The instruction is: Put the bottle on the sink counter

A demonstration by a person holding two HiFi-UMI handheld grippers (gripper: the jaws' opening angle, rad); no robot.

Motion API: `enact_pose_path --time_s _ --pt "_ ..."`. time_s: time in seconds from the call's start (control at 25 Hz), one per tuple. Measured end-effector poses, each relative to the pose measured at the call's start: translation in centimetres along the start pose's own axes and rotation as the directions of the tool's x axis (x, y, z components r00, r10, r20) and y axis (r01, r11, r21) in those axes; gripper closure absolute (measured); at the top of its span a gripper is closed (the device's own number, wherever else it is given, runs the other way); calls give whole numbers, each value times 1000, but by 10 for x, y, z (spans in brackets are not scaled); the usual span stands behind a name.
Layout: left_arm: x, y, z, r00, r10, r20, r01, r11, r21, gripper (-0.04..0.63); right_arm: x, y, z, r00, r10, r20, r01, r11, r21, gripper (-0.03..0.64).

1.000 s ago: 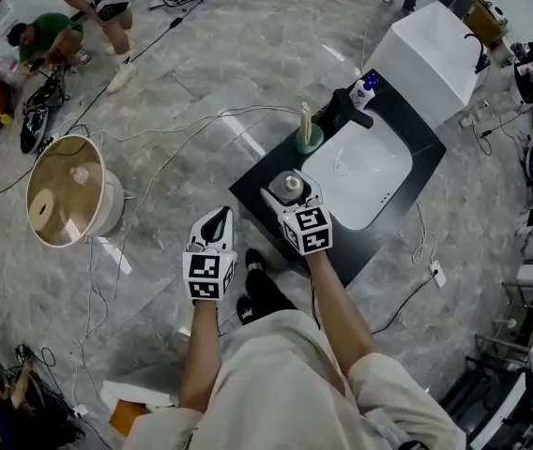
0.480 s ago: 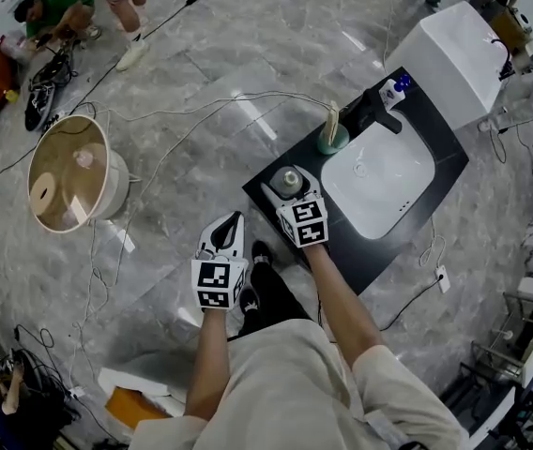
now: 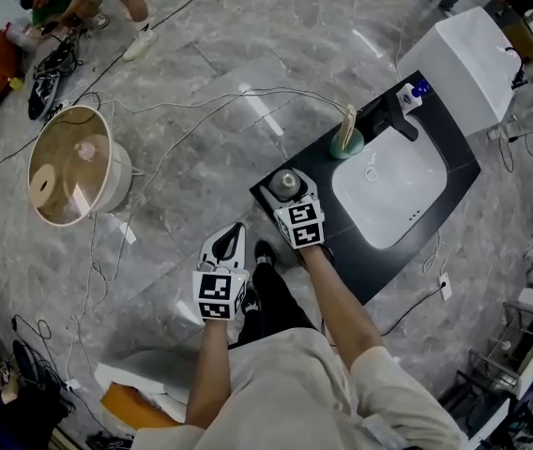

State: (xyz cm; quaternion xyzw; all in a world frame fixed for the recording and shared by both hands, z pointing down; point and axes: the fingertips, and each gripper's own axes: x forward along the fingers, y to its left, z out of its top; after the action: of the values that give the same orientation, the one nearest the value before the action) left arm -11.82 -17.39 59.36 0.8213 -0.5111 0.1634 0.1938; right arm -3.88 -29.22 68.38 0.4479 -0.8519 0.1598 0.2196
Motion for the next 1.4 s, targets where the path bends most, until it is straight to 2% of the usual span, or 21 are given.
enact_pose_path --time_s 0.24,0.6,0.8,1.4 --pt "2 1 8 1000 -1 25 1 1000 -2 589 4 0 -8 1000 -7 -7 6 1000 -19 287" --pt "7 -10 9 999 -27 21 27 1000 6 589 3 -5 -28 999 -19 -37 19 1000 -5 287" --pt "8 -16 11 999 -40 17 39 999 23 589 4 0 -24 999 -19 -34 18 999 -31 287" --pt "5 -12 8 1000 -21 21 21 1000 2 589 4 2 -28 997 -25 -68 20 997 -70 287"
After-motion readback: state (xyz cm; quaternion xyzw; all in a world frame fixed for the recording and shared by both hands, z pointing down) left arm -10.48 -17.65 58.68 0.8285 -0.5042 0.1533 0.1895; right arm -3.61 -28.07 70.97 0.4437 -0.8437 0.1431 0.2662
